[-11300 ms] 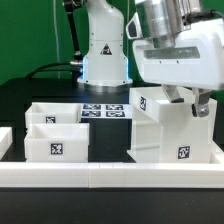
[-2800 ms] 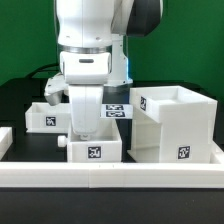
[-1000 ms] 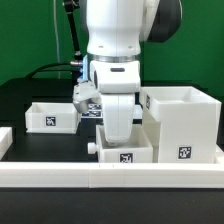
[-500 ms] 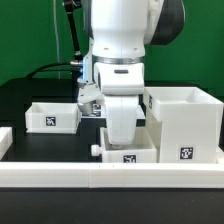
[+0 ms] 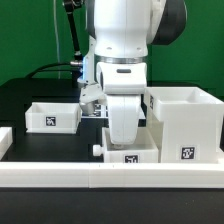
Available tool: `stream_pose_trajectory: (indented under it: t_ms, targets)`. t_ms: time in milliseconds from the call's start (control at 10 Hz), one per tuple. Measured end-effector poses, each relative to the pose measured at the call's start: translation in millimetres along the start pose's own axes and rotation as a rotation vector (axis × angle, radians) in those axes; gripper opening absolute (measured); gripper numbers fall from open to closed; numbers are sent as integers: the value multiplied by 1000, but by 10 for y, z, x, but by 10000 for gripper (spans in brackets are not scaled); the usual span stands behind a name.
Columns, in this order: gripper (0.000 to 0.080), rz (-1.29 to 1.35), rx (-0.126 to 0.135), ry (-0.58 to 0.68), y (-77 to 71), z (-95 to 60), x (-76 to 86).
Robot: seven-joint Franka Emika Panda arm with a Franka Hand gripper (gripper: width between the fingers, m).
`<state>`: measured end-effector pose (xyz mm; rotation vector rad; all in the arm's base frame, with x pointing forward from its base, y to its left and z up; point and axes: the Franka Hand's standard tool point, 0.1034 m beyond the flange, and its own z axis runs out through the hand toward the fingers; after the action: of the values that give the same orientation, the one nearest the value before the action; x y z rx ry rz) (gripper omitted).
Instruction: Assemble drawer
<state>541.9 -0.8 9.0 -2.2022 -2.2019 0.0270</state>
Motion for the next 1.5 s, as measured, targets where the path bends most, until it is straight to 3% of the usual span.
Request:
stream_pose_trajectory:
  t_ms: [300,600,1000,1200,1500]
  targets:
    - [44,22,-25,0,25,8,61]
    - [44,31,-60,1,45,10,-49]
    - [44,8,-66,-5,45,7,-7]
    - [44,4,-53,-8,51,-1,12]
    - [44,-6,-55,-9,41,10,-6]
